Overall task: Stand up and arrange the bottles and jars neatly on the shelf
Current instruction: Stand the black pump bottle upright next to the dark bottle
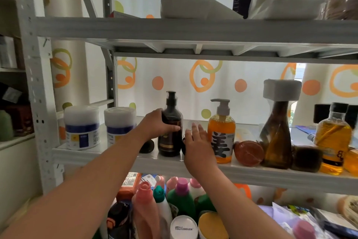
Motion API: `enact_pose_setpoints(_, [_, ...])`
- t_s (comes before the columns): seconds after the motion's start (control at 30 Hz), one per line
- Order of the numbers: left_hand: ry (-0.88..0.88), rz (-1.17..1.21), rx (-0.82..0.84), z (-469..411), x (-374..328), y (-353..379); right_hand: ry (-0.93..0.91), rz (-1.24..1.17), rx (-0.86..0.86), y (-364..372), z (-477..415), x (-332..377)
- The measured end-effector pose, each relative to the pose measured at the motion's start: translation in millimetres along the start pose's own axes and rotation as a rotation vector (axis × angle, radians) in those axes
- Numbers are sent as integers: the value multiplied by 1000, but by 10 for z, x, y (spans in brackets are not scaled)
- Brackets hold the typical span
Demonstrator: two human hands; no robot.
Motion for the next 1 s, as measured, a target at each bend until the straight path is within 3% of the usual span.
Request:
enact_pose_setpoints(0.1, [-142, 60, -80, 175, -61, 104, -27, 71, 8, 6, -24, -29])
enact_pose_setpoints(0.17, [-192, 105, -360, 400, -146, 196, -37, 77, -11, 32, -16, -30])
enact_pose_setpoints(0.23, [-92, 119, -685, 640, -259, 288, -43, 81, -75, 49, 24, 2])
enact_pose_setpoints(0.27, [-20, 118, -724, 714, -330, 366, -26, 37, -118, 57, 44, 9])
enact_pose_setpoints(0.37, [98, 42, -523, 757, -543, 601, -59, 27, -82, 142, 59, 3])
enact_pose_setpoints(0.53, [14, 88, -357, 573, -766, 774, 75, 90, -40, 141, 36, -25])
enact_pose_setpoints(0.63, [-11, 144, -205, 511, -797, 713, 130, 8, -28, 172, -14, -27])
enact_pose_setpoints(0.77, [-48, 116, -229, 542, -865, 763, 111, 48, -40, 198, 33, -67])
enact_pose_setpoints(0.9, [-37, 97, -311, 678, -832, 852, -12, 267, 30, 135, 256, -79])
enact_pose_setpoints(1.0, [-23, 70, -281, 753, -763, 877, -54, 377, -139, 198, 298, -43])
Point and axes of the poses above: each hand's wrist, its own z-axis away from the middle knuckle, its own y-axis out of the palm, x = y × z, the point moved 1 cm from there along -z, towards the middle knuckle, and after that the axes turned 15 degrees about -z, right-handed, at the moved point
